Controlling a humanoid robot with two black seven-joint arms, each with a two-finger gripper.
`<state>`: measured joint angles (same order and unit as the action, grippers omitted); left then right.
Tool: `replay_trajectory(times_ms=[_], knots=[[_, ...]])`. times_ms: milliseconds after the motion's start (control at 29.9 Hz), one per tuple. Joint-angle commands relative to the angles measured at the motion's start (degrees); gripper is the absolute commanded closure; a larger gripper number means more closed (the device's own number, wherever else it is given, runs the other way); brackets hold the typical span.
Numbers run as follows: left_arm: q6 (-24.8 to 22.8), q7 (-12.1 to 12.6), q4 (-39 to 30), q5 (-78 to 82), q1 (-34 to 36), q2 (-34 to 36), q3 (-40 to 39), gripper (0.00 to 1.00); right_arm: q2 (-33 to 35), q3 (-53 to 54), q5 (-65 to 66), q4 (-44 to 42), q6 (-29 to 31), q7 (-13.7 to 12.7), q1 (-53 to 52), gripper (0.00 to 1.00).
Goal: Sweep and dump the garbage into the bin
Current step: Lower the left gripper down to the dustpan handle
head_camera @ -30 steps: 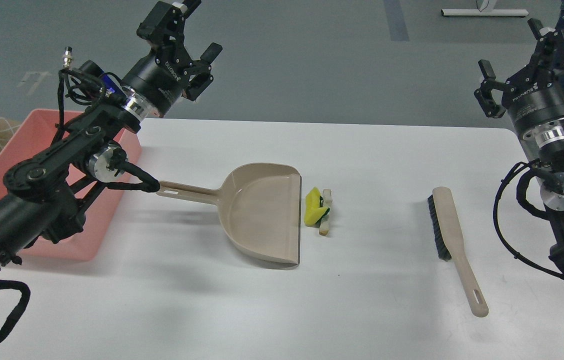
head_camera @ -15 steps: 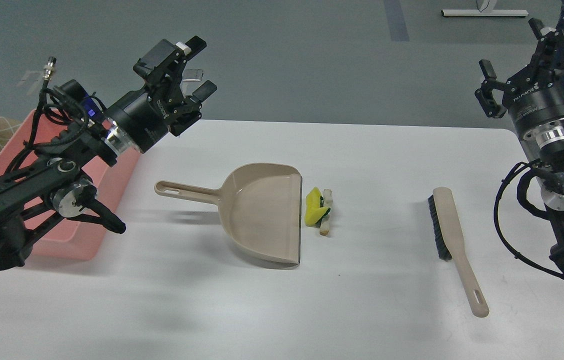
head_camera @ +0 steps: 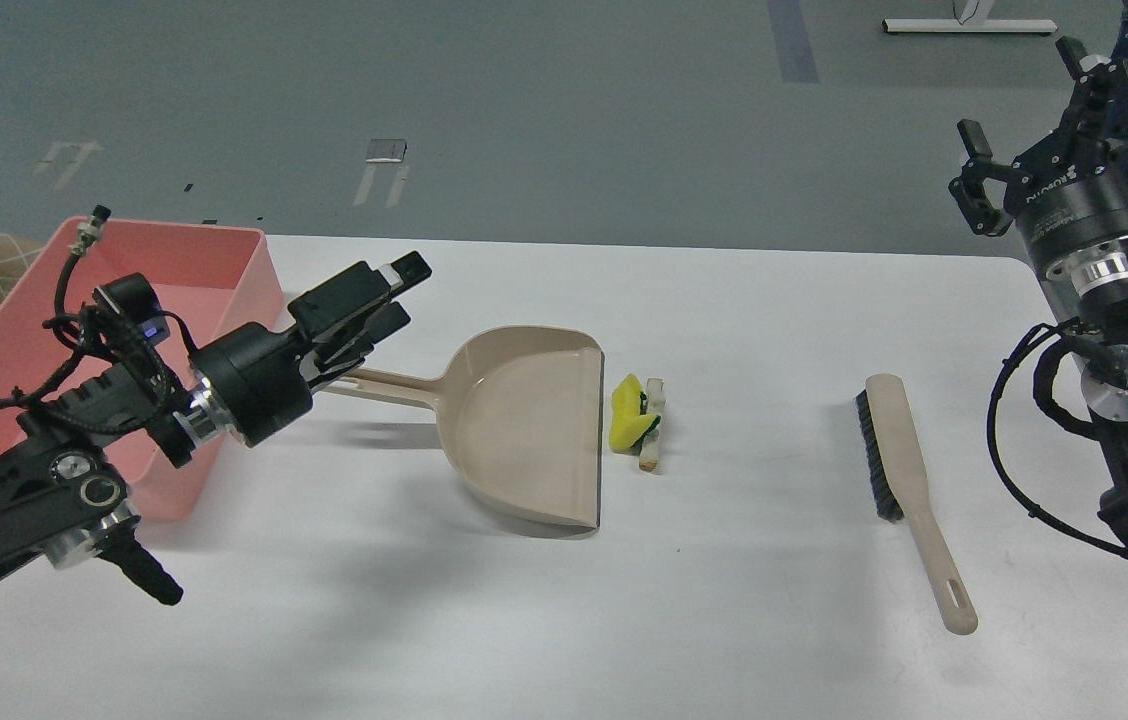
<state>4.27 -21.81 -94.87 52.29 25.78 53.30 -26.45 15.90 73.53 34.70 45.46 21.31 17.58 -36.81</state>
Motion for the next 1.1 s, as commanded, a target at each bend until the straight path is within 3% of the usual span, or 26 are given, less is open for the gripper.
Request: replay_trajectory(times_ms=[0, 501, 1070], knots=[[0.4, 0.1, -1.7, 1.0, -2.8, 0.3, -0.1, 0.02, 0.0, 0.0, 0.0, 0.0, 0.0, 0.0, 0.2, 0.0], [10.4, 5.7, -1.7, 0.1, -11.4, -3.0, -0.4, 0.02, 0.0, 0.0, 0.0, -0.1, 0.0, 0.0, 0.7, 0.0], [15.0, 8.1, 0.4, -0.5, -13.0, -6.7, -1.2, 0.02, 0.0, 0.1, 0.0, 0.0, 0.0, 0.0, 0.7, 0.0]])
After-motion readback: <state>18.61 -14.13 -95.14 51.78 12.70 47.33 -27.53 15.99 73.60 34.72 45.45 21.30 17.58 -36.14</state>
